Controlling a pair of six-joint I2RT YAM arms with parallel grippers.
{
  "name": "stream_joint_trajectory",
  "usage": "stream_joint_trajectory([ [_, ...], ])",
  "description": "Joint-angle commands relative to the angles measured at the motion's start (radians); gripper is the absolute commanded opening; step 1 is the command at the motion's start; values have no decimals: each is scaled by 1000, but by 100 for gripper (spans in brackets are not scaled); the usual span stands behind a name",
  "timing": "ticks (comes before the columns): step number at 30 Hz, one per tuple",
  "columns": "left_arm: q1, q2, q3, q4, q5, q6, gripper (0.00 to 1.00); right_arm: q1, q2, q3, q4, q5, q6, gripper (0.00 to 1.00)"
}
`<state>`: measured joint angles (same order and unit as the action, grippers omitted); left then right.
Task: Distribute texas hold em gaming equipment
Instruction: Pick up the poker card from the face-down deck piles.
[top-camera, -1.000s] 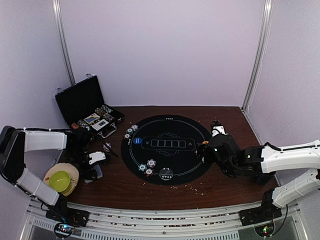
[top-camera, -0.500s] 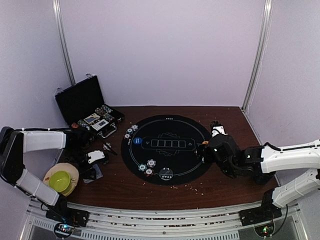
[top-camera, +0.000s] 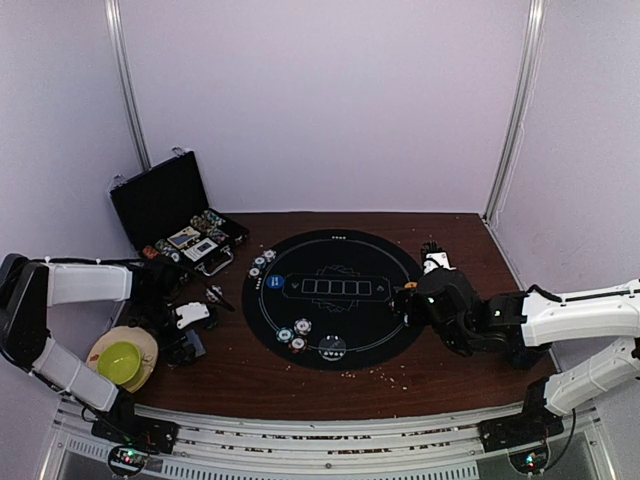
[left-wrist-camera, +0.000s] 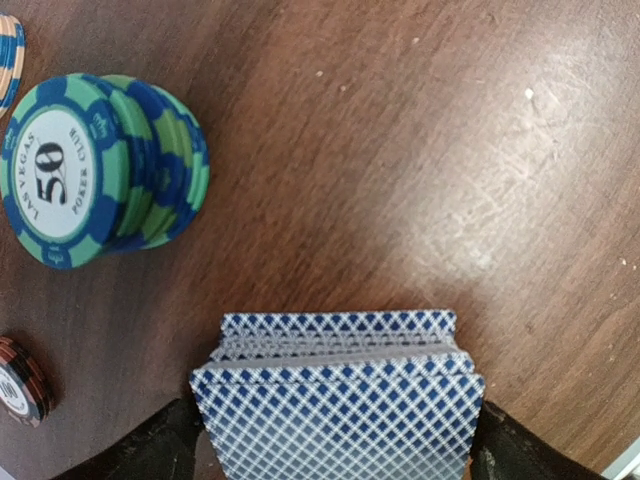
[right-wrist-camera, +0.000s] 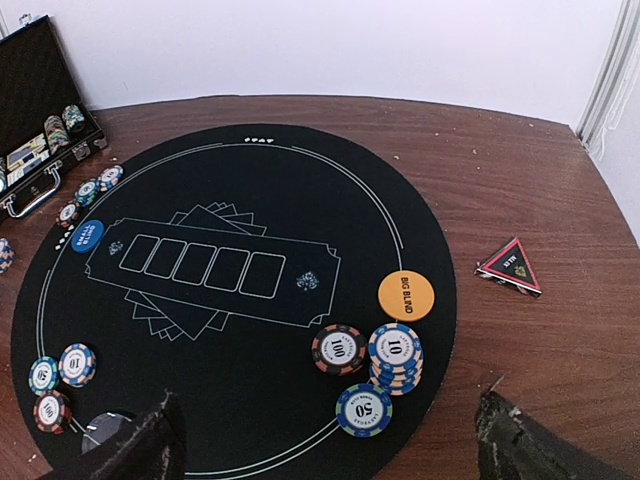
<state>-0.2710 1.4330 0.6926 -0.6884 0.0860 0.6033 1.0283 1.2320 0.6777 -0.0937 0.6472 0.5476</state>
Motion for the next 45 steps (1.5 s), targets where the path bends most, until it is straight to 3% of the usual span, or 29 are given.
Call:
stream_joint_trajectory([
  [1, -1, 46, -37, -4, -37, 14, 98, 6, 5, 4, 0, 9, -5, 100],
  [19, 44, 6, -38, -68, -75, 122, 98, 7, -15, 0, 1, 0, -8, 100],
  [45, 104, 136, -40, -39, -70, 146, 98, 11, -21, -3, 3, 2, -9, 100],
])
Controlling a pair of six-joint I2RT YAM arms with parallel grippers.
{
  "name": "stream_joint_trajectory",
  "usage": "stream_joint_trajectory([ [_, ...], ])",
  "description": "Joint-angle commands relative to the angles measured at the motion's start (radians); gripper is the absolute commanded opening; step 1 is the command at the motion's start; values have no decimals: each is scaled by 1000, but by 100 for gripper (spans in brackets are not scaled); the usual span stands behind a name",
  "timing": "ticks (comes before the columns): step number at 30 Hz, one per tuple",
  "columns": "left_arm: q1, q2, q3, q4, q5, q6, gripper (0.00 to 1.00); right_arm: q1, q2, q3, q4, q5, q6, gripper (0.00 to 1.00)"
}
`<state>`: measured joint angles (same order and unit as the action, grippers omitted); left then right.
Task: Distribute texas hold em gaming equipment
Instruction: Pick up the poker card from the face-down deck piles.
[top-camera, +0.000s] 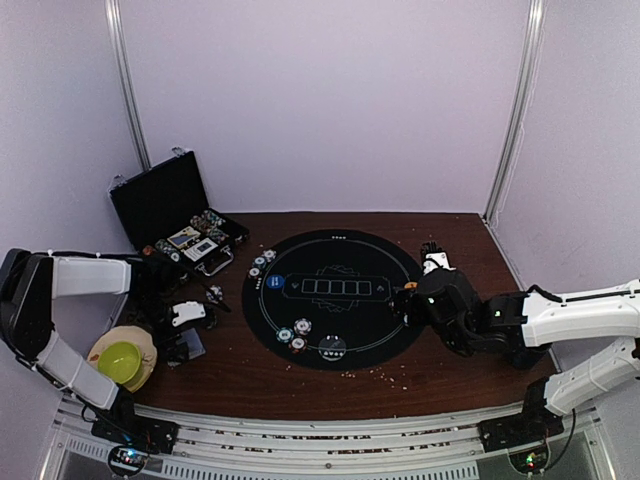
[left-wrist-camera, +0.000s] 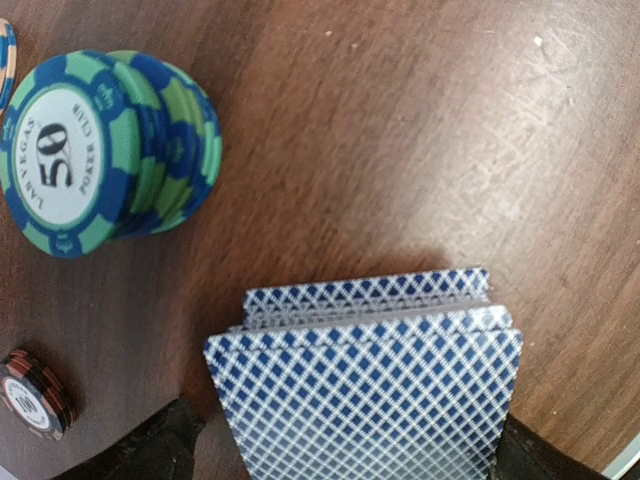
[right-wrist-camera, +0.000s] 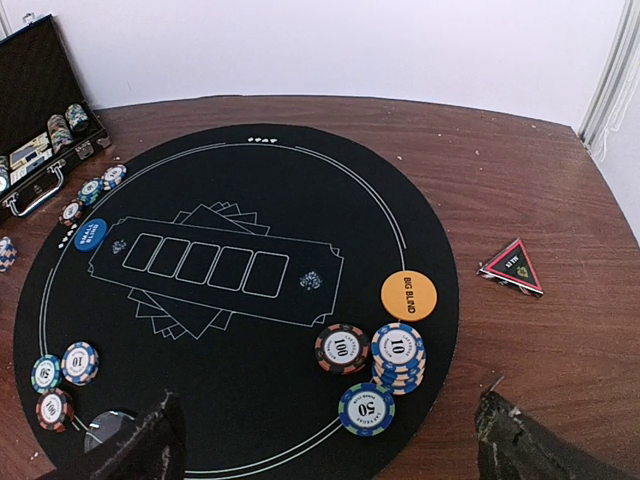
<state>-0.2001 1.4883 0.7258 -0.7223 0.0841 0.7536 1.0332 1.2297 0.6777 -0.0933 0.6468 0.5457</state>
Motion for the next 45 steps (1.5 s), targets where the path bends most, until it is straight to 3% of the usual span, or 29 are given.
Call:
stream_joint_trajectory([
  [1, 34, 82, -77, -9, -61, -2, 98, 5, -21, -3, 3, 2, -7, 100],
  [10, 35, 117, -68, -32, 1, 14, 95, 6, -18, -2, 4, 6, -8, 100],
  [18, 35, 153, -57, -39, 35, 27, 57, 6, -15, -3, 3, 10, -9, 100],
  [26, 33, 113, -37, -78, 98, 60, 37, 6, -7, 2, 2, 21, -11, 100],
  [45, 34, 7, 17, -82, 100, 19, 27, 7, 14, 14, 4, 7, -15, 100],
])
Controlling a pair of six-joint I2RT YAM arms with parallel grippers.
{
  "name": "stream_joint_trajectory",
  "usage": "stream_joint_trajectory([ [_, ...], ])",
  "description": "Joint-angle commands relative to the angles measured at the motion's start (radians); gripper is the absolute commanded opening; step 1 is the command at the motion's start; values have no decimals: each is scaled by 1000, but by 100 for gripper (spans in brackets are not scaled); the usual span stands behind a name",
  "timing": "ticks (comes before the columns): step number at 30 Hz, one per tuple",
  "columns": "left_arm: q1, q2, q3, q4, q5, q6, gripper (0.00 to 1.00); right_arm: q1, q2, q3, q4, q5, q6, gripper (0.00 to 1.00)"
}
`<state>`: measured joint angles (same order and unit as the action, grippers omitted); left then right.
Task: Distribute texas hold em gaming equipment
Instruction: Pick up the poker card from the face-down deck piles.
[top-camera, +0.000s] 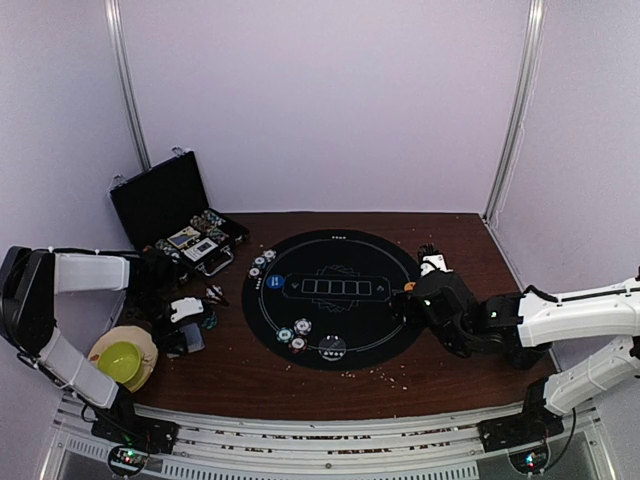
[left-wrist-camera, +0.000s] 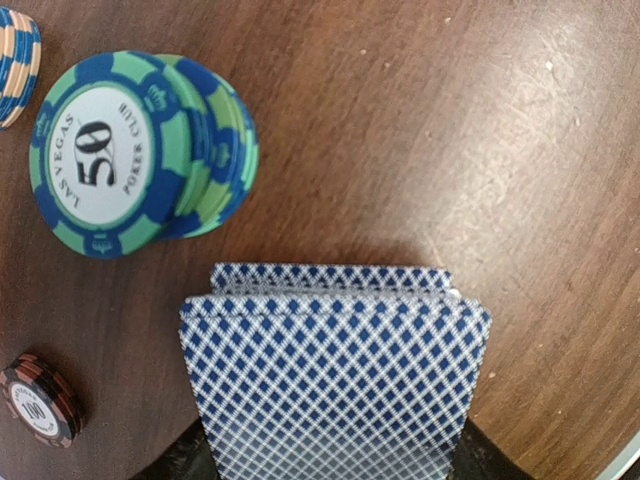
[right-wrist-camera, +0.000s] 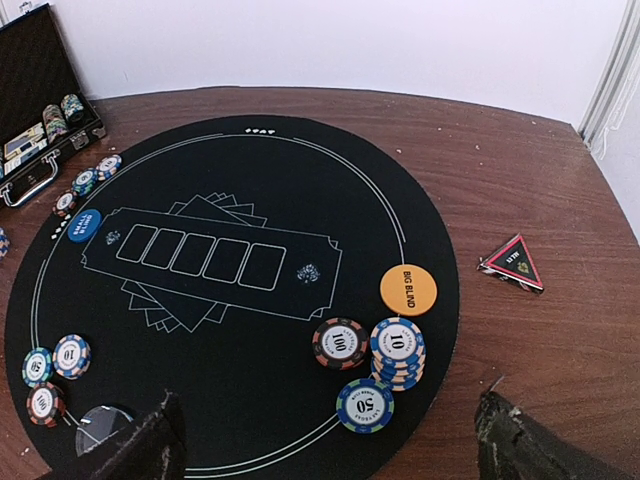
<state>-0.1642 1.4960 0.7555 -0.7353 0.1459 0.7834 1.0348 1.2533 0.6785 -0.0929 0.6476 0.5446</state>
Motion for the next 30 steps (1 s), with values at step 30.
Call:
stream_joint_trajectory([
  [30, -1, -90, 15, -47, 12, -24, 30, 7, -15, 10, 4, 9, -15, 100],
])
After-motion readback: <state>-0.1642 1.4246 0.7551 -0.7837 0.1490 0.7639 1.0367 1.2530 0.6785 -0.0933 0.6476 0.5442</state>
